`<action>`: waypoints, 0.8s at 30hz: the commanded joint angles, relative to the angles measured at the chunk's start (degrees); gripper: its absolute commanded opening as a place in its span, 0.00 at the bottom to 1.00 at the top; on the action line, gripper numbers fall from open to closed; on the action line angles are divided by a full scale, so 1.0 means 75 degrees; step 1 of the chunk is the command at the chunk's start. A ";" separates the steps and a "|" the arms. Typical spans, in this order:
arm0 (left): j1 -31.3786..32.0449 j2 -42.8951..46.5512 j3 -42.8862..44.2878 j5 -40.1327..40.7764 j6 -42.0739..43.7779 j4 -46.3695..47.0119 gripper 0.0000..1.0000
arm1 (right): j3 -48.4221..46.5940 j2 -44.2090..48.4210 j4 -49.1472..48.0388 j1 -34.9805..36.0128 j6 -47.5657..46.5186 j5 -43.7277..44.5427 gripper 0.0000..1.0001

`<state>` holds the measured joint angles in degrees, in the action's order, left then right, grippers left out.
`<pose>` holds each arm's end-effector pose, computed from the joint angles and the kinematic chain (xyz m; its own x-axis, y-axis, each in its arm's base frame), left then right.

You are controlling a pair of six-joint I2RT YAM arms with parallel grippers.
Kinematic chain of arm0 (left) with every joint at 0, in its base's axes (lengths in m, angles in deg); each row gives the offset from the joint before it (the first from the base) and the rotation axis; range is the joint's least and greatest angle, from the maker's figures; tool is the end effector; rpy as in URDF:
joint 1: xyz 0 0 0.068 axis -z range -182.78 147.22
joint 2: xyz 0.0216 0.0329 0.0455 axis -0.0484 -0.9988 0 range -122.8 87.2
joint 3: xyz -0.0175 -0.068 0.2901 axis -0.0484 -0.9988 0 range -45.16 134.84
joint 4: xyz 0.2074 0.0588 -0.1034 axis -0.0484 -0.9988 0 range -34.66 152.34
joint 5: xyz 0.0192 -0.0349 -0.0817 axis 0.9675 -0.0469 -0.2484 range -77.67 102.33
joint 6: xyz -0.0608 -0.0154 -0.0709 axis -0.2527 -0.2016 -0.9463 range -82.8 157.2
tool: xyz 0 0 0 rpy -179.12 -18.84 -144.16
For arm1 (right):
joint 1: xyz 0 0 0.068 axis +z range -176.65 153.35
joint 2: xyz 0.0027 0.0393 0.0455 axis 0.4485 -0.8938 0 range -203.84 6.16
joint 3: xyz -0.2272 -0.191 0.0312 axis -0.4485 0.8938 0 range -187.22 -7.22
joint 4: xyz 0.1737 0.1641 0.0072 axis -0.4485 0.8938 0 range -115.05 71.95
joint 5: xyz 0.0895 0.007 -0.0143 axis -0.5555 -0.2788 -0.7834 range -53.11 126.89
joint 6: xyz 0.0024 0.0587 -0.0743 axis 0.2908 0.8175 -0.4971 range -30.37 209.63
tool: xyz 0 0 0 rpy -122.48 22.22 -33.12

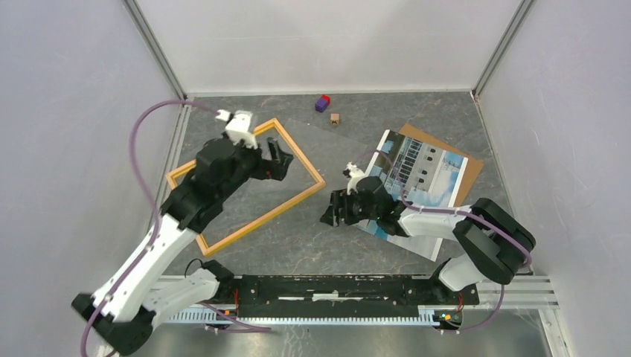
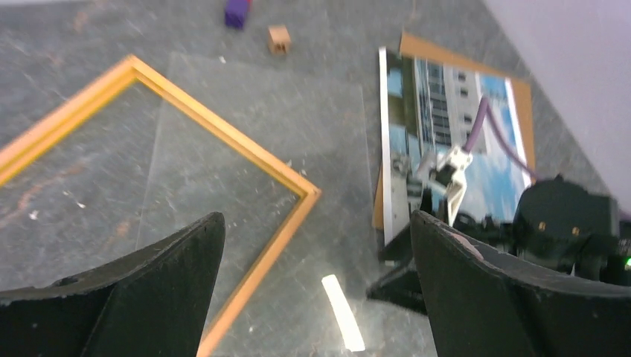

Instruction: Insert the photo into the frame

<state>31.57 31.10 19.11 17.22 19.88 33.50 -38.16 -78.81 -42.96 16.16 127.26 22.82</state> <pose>0.1834 -0.1166 0.3892 -0.4260 -0.0682 -0.9022 0.3870 0.8876 -0.2498 0.2058 0.2190 0.1666 -0.8329 0.0358 -0.5522 -0.3720 0.7025 0.6067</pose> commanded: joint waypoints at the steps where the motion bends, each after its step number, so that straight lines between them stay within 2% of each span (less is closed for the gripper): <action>1: -0.0079 0.1409 -0.0867 0.1012 0.0321 0.1647 1.00 | -0.0713 -0.0015 -0.0313 0.0898 0.0197 0.0749 0.81; 6: -0.0069 0.2096 -0.1292 0.1322 0.0348 0.2083 1.00 | -0.0808 0.0135 0.0077 0.1076 -0.0087 0.0927 0.89; 10: -0.0074 0.2200 -0.1320 0.1594 0.0364 0.2063 1.00 | -0.1030 0.0586 0.1334 0.1037 -0.1073 0.1910 0.98; 13: -0.0085 0.2220 -0.1386 0.1636 0.0347 0.2136 1.00 | -0.1181 0.0975 0.2304 0.0831 -0.1576 0.2642 0.98; 19: -0.0233 0.2121 -0.1363 0.1404 0.0189 0.2124 1.00 | -0.1543 0.1553 0.3085 0.0153 -0.2592 0.3632 0.98; 21: -0.0298 0.2064 -0.1356 0.1335 0.0166 0.2120 1.00 | -0.1693 0.1576 0.2999 -0.0205 -0.2854 0.3611 0.98; 24: -0.0360 0.1995 -0.1349 0.1278 0.0120 0.2103 1.00 | -0.2031 0.1304 0.2653 -0.0844 -0.3225 0.2606 0.98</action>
<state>29.61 46.51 8.88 27.18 20.03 46.46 -48.98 -68.34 -22.16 14.30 108.94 45.40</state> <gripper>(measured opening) 0.996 0.979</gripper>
